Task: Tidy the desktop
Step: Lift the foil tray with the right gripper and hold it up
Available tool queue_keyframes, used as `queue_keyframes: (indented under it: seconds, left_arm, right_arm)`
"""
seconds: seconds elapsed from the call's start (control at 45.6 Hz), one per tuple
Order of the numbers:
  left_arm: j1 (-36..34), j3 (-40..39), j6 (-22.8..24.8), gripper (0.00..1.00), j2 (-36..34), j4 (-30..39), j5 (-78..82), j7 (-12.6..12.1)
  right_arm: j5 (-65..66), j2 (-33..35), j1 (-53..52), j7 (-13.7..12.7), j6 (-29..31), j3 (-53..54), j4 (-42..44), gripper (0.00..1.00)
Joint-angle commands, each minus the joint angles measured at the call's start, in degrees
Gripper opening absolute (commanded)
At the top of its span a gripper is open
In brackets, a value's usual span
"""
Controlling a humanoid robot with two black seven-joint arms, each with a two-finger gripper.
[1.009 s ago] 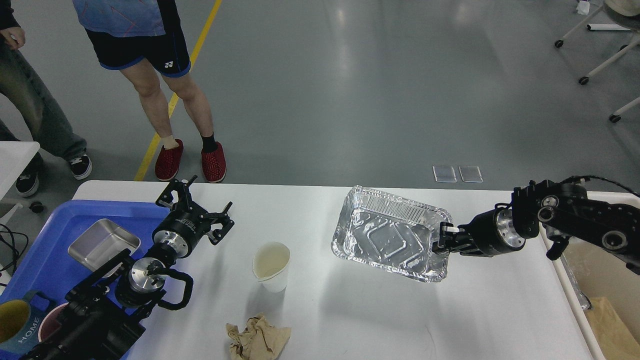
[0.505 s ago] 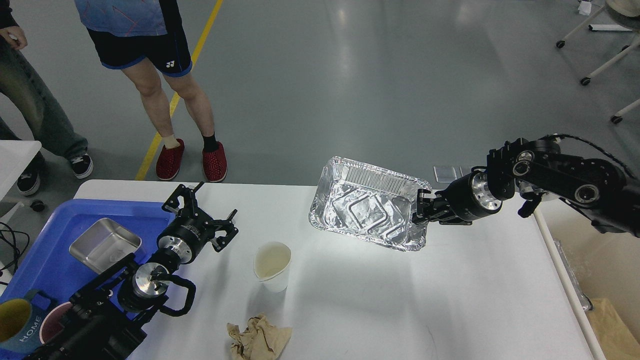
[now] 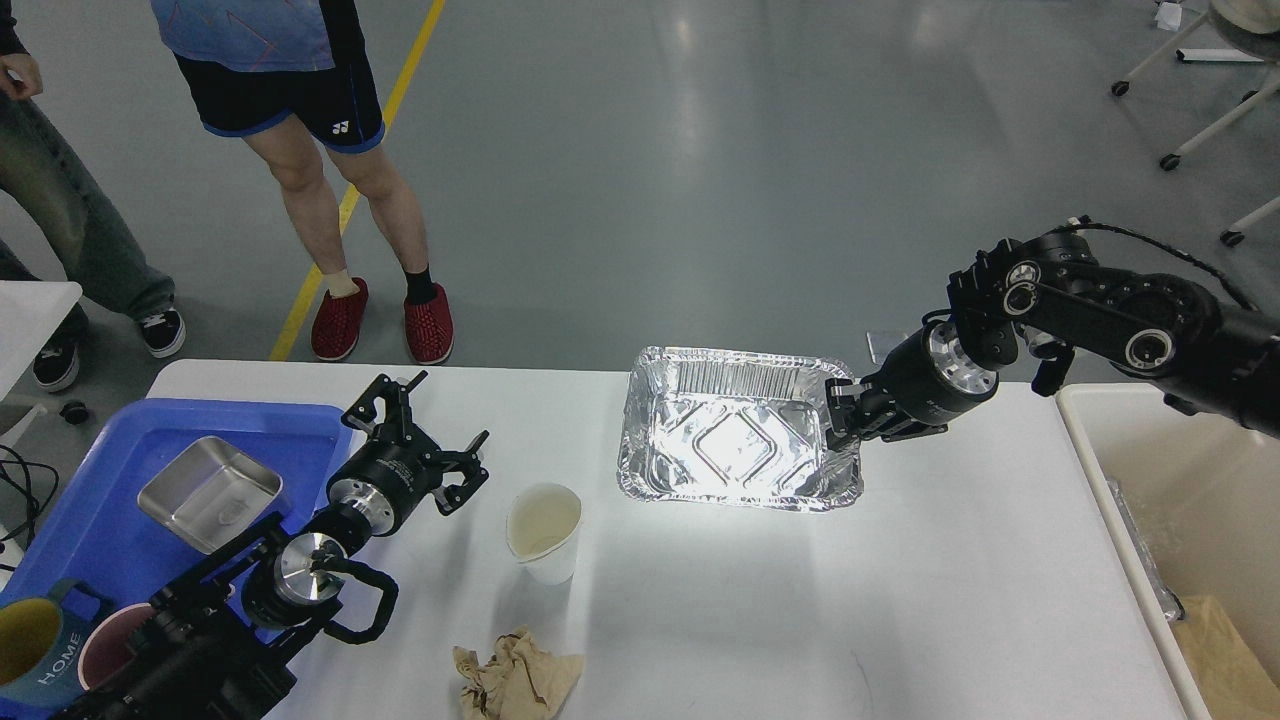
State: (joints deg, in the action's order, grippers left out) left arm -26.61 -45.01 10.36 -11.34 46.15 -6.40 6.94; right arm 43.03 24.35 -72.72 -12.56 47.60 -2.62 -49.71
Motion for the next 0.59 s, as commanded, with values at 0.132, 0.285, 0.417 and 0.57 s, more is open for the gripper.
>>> queue_keyframes:
  seconds: [0.132, 0.285, 0.417, 0.57]
  left_arm:
    - [-0.02, -0.96, 3.26, 0.97, -2.45, 1.66, 1.3, 0.79]
    - [-0.63, -1.05, 0.81, 0.97, -2.63, 1.93, 1.21, -0.35]
    - [-0.37, 0.88, -3.23, 0.97, -5.44, 10.87, 1.47, -6.5]
    - [-0.11, 8.52, -5.88, 0.97, -14.22, 20.99, 3.67, -6.59]
  right_arm:
    - [-0.22, -0.27, 0.56, 0.08, -0.49, 0.25, 0.23, 0.0]
    - [-0.22, -0.36, 0.56, 0.08, -0.75, 0.34, 0.14, 0.0]
    - [-0.22, -0.97, 0.65, 0.08, -1.02, 0.34, 0.14, 0.0]
    - [-0.22, -1.15, 0.82, 0.08, -1.19, 0.42, 0.14, 0.0]
